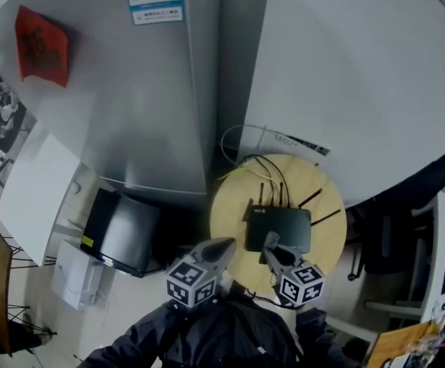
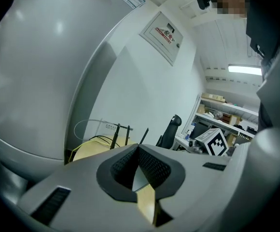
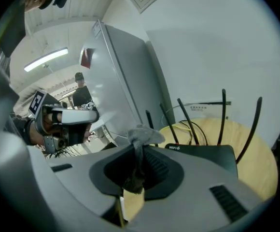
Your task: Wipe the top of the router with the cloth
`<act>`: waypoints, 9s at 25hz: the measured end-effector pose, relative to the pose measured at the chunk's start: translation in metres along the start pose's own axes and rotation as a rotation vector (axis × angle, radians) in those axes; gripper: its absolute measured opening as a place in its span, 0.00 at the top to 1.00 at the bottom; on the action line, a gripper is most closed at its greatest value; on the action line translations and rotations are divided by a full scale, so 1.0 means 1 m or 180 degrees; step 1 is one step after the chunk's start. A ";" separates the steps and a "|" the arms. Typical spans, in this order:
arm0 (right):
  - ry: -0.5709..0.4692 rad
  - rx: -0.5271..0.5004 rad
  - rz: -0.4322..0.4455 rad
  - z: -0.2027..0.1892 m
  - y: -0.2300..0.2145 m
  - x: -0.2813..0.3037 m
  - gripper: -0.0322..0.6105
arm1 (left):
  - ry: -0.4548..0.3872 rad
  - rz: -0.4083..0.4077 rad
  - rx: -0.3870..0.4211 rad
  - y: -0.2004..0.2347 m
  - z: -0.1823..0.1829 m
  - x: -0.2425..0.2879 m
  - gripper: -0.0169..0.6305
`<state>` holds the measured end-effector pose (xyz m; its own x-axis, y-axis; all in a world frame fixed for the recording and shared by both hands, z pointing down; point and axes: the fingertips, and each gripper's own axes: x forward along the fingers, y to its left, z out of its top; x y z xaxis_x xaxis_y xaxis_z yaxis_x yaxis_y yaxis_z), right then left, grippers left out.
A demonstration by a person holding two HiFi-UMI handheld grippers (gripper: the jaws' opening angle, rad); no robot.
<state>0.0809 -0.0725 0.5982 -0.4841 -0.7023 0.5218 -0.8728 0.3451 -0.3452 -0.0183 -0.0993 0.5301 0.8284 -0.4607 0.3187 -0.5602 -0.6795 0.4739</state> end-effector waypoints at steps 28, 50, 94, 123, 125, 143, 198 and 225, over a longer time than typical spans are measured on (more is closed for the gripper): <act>0.1937 -0.1106 0.0171 -0.043 -0.094 0.171 0.84 | 0.0021 0.0250 -0.0069 0.038 0.016 0.025 0.97; 0.2185 -0.1086 0.0575 -0.123 -0.027 0.109 0.84 | 0.0010 0.0163 -0.0050 0.026 0.011 0.026 0.97; 0.2287 -0.1691 0.0476 -0.108 -0.079 0.098 0.84 | -0.0048 0.0296 -0.0046 0.021 0.015 0.016 0.97; 0.2131 -0.1907 -0.0084 -0.057 -0.170 0.122 0.84 | -0.0083 0.0467 -0.0075 0.023 0.015 0.010 0.97; 0.2159 -0.1932 -0.0057 -0.059 -0.169 0.122 0.84 | -0.0080 0.0467 -0.0072 0.023 0.016 0.011 0.97; 0.2169 -0.1782 0.0377 -0.127 -0.103 0.052 0.84 | -0.0016 0.0190 0.0017 -0.006 0.011 0.029 0.97; 0.2094 -0.1933 -0.0841 -0.098 -0.188 0.018 0.84 | 0.0023 -0.0017 0.0045 -0.018 0.007 0.035 0.97; 0.2263 -0.1649 -0.0907 -0.112 -0.210 0.016 0.84 | 0.0072 -0.0080 0.0047 -0.015 0.012 0.051 0.97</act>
<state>0.2491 -0.0861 0.7664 -0.0217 -0.3153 0.9488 -0.8008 0.5737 0.1723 0.0322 -0.1192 0.5292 0.8419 -0.4304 0.3255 -0.5391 -0.6991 0.4697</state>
